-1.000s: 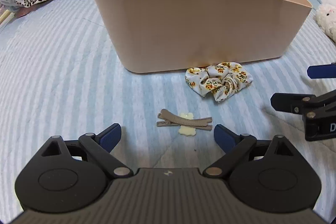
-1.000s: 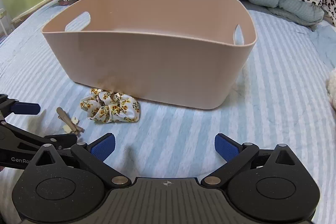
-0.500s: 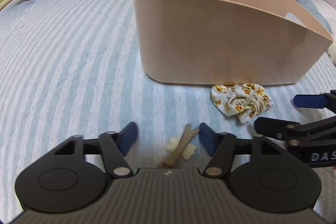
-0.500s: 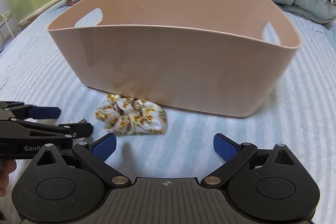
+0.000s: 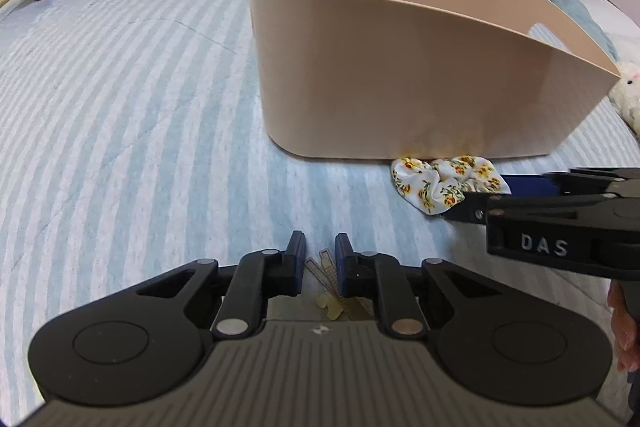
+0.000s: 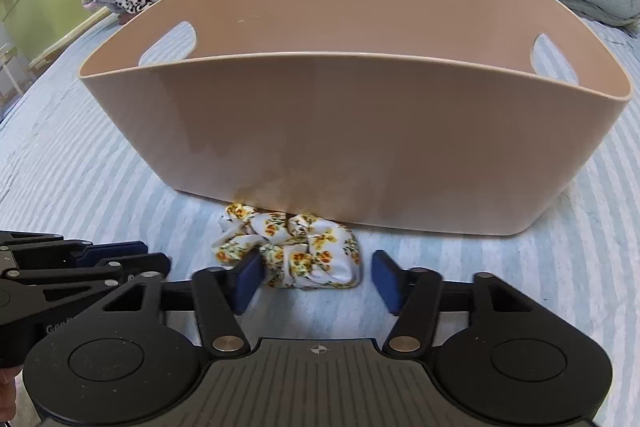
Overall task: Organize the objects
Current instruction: 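Grasp the brown sticks with the left tool while the right tool grasps the floral scrunchie, then carry the sticks and floral scrunchie with both tools over the basket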
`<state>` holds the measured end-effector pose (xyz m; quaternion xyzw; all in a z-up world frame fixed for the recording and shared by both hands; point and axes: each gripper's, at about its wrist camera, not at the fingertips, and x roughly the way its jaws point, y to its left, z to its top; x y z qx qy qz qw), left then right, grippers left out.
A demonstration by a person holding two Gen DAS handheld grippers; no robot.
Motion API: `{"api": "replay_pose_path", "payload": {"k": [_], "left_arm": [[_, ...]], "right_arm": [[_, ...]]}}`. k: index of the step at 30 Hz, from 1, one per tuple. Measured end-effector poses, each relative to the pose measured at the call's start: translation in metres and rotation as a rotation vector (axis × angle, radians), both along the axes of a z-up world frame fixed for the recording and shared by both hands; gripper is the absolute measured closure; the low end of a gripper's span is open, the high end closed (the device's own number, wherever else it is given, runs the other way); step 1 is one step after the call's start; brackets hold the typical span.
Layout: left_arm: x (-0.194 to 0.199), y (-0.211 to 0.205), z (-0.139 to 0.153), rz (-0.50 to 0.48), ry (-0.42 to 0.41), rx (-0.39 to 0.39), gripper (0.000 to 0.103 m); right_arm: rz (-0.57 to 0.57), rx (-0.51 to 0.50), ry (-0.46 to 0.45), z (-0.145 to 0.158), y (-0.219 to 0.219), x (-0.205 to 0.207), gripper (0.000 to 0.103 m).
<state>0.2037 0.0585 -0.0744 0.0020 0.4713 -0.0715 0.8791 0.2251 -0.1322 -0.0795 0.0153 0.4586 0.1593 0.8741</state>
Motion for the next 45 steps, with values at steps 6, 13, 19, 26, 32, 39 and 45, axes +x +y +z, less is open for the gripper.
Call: {"api": "replay_pose_path", "payload": {"k": [6,13,19,26,32,39,45], "left_arm": [[-0.009,-0.005,0.001,-0.015,0.002,-0.004,0.087],[-0.023,-0.014,0.012,-0.048,-0.006,-0.025,0.087],[-0.041,-0.027,0.033,-0.088,-0.068,-0.03,0.087],[-0.05,-0.037,0.065,-0.113,-0.149,-0.026,0.087],[-0.038,-0.041,0.104,-0.108,-0.239,-0.021,0.087],[0.01,-0.054,0.141,-0.072,-0.326,0.018,0.087],[0.056,-0.067,0.144,-0.019,-0.316,0.08,0.087]], "right_arm": [[0.017,0.012,0.003,0.0,-0.001,-0.006,0.088],[0.061,-0.005,0.01,0.01,-0.011,-0.023,0.093],[0.073,0.008,-0.02,0.034,-0.031,-0.045,0.093],[0.095,0.008,-0.133,0.078,-0.044,-0.06,0.093],[0.083,0.063,-0.235,0.119,-0.058,-0.056,0.093],[0.023,0.108,-0.311,0.144,-0.07,-0.025,0.093],[-0.027,0.088,-0.321,0.144,-0.072,0.01,0.093]]}}
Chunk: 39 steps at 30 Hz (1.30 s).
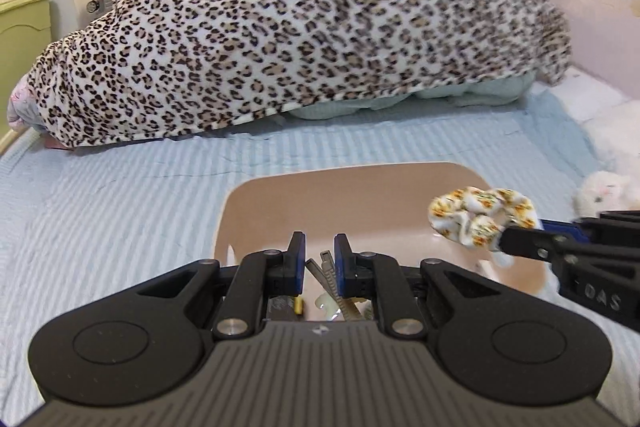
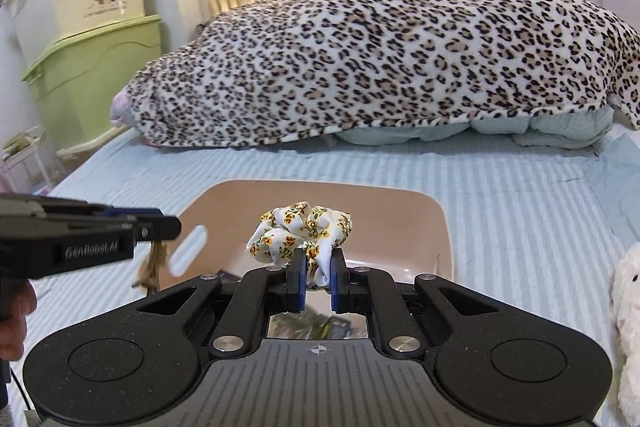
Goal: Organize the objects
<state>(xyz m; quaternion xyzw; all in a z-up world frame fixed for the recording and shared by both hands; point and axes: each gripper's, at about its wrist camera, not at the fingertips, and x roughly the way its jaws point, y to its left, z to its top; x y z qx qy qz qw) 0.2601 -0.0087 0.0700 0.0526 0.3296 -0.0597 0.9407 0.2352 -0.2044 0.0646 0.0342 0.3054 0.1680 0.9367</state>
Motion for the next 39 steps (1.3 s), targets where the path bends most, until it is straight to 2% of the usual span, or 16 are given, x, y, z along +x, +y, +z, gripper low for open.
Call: {"api": "replay_pose_path", "payload": {"k": [5,8,11,15,16,17,18,19,20,21,22,23,25,28,36,39], "left_arm": [[0.034,-0.001,-0.021,0.071,0.074,0.007,0.087],[0.049,-0.003,-0.038,0.107,0.112,0.041,0.087],[0.059,-0.001,-0.052,0.13,0.159,0.026,0.087],[0.064,-0.001,-0.067,0.14,0.198,0.052,0.086],[0.063,0.001,-0.068,0.139,0.206,0.045,0.086],[0.061,0.002,-0.069,0.136,0.213,0.035,0.086],[0.058,0.005,-0.068,0.133,0.215,0.022,0.079],[0.055,0.007,-0.066,0.131,0.216,0.013,0.073],[0.051,0.009,-0.062,0.129,0.213,0.007,0.057],[0.047,0.01,-0.059,0.126,0.205,0.001,0.04],[0.039,0.013,-0.053,0.121,0.187,-0.01,0.034],[0.034,0.013,-0.049,0.118,0.174,-0.016,0.028],[0.022,0.015,-0.037,0.115,0.154,-0.022,0.024],[0.005,0.017,-0.025,0.12,0.141,-0.027,0.022],[-0.042,0.025,-0.008,0.122,0.158,-0.064,0.019],[-0.064,0.027,0.0,0.135,0.14,-0.036,0.019]], "right_arm": [[-0.027,-0.042,0.041,-0.018,0.004,0.022,0.093],[-0.031,-0.079,0.084,-0.032,0.013,0.035,0.093],[-0.021,-0.114,0.126,-0.048,0.021,0.04,0.092],[-0.013,-0.17,0.164,-0.063,0.03,0.043,0.088],[-0.011,-0.171,0.174,-0.065,0.03,0.041,0.085],[-0.01,-0.172,0.18,-0.065,0.031,0.041,0.068],[-0.011,-0.176,0.179,-0.064,0.029,0.038,0.066],[-0.007,-0.177,0.175,-0.062,0.029,0.036,0.059],[-0.003,-0.181,0.171,-0.06,0.028,0.034,0.048],[0.0,-0.183,0.166,-0.057,0.027,0.03,0.041],[0.002,-0.183,0.163,-0.053,0.026,0.028,0.03],[0.001,-0.182,0.16,-0.049,0.024,0.026,0.024],[0.003,-0.176,0.153,-0.04,0.021,0.019,0.021],[0.002,-0.169,0.148,-0.027,0.019,0.01,0.005],[0.007,-0.164,0.138,-0.002,0.017,-0.027,0.0],[0.002,-0.164,0.146,0.004,0.014,-0.041,0.0]]}}
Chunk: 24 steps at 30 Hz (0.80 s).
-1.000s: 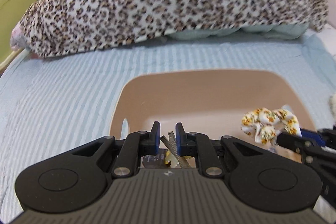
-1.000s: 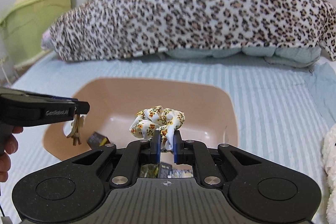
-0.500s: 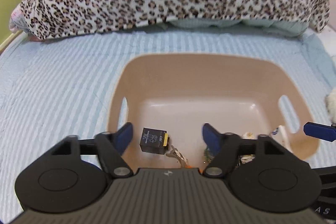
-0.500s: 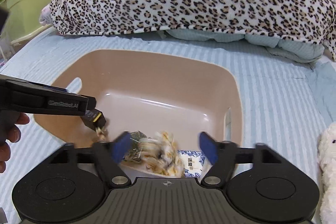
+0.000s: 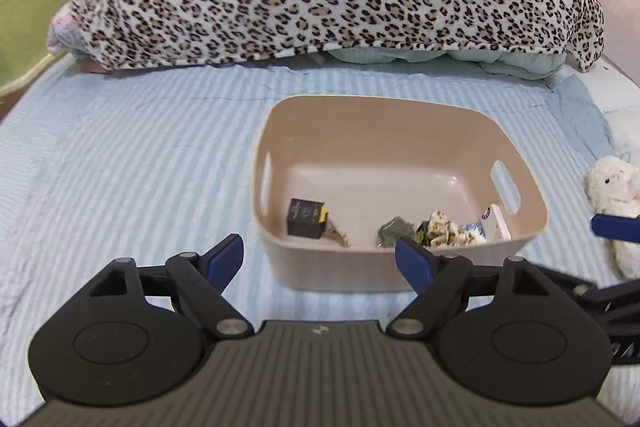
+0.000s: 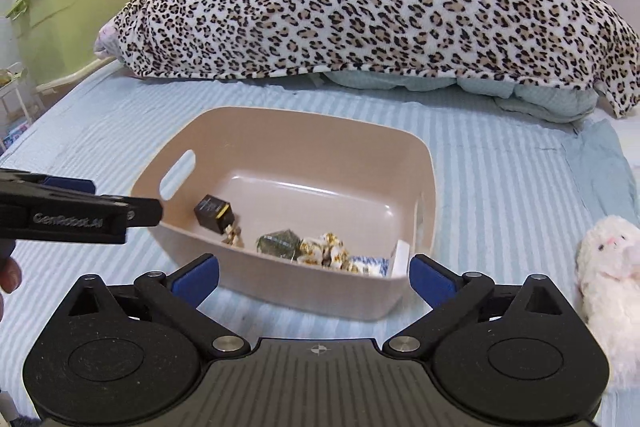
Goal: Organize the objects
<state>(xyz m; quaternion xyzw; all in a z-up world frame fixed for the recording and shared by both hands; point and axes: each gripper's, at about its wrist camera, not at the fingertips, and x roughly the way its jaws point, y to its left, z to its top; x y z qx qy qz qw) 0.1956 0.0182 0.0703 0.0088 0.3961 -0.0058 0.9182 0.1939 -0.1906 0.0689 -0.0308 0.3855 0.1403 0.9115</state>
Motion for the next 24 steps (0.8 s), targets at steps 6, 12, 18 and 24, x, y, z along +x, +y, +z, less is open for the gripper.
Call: {"api": "replay_pose_path", "payload": {"k": [6,12,18,24], "left_arm": [[-0.037,0.004,0.011,0.0,-0.002,-0.007,0.019],[-0.073,0.003,0.022,-0.008,-0.015,0.007,0.019],[-0.104,-0.002,0.032,-0.013,-0.046,0.026,0.019],[-0.129,-0.005,0.042,-0.015,-0.069,0.016,0.019]], "right_arm": [[-0.034,0.018,0.0,0.013,-0.011,-0.032,0.0],[-0.031,0.025,-0.001,0.025,-0.017,-0.064,0.0],[-0.01,0.027,-0.019,0.038,-0.018,-0.095,0.0],[0.008,0.016,-0.058,0.05,-0.019,-0.123,0.0]]}}
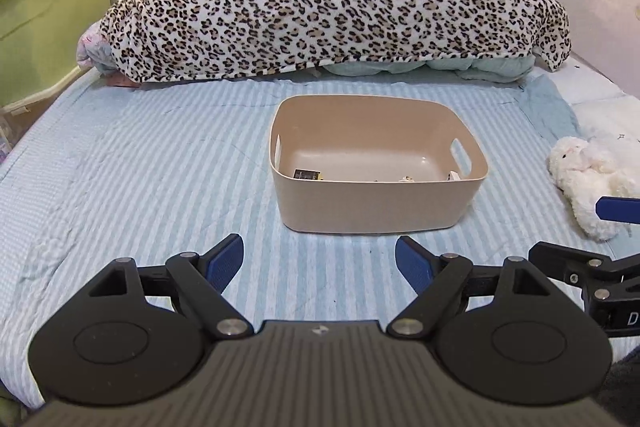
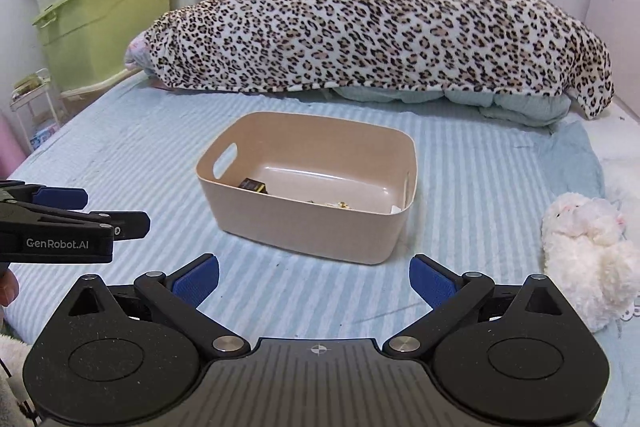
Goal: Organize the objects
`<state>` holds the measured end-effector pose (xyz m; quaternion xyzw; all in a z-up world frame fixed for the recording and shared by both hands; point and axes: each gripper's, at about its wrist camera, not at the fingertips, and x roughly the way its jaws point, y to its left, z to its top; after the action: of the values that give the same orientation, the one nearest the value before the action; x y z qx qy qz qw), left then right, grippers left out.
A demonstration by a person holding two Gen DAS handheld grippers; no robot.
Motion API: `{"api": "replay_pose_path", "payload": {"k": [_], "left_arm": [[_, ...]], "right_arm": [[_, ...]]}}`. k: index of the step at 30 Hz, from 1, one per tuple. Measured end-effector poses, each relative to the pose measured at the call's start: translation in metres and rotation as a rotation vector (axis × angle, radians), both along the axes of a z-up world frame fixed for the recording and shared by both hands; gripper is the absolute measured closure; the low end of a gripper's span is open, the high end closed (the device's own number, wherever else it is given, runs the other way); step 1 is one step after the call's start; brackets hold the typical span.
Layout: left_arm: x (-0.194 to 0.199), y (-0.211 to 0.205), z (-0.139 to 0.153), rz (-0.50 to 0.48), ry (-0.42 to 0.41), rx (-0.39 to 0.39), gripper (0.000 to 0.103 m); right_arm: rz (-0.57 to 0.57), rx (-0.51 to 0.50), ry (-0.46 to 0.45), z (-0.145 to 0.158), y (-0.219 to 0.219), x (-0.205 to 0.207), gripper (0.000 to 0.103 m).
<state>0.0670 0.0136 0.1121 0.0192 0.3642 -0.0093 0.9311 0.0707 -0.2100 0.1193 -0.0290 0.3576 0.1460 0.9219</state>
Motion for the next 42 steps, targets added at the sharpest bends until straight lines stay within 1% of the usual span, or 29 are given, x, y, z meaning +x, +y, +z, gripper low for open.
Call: {"api": "replay_pose_path", "payload": {"k": [4,9,14,19,22,28,32,36,42], "left_arm": [[-0.014,-0.004,0.001,-0.004,0.009,0.022,0.02],[-0.031,-0.006,0.0,-0.021,0.021,-0.002,0.02],[-0.048,-0.008,-0.004,-0.032,0.029,0.006,0.02],[-0.065,-0.008,-0.006,-0.045,0.046,-0.013,0.02],[-0.073,-0.007,-0.008,-0.048,0.057,-0.027,0.02],[-0.085,-0.006,-0.013,-0.046,0.071,-0.031,0.02],[-0.089,-0.006,-0.014,-0.063,0.09,-0.057,0.02],[-0.094,-0.008,-0.011,-0.069,0.082,-0.054,0.021],[-0.097,-0.011,-0.006,-0.079,0.074,-0.049,0.021]], "right_arm": [[0.006,0.009,-0.009,0.005,-0.002,-0.014,0.0],[0.008,0.024,-0.003,0.007,-0.003,-0.029,0.0],[0.009,0.028,0.005,0.004,-0.007,-0.042,0.0],[0.009,0.024,0.009,0.004,-0.009,-0.056,0.0],[0.008,0.039,0.023,0.003,-0.01,-0.062,0.0],[0.006,0.047,0.047,0.0,-0.012,-0.072,0.0],[-0.006,0.055,0.06,-0.001,-0.016,-0.075,0.0],[-0.013,0.067,0.075,-0.002,-0.02,-0.077,0.0],[-0.024,0.063,0.071,0.0,-0.024,-0.08,0.0]]}}
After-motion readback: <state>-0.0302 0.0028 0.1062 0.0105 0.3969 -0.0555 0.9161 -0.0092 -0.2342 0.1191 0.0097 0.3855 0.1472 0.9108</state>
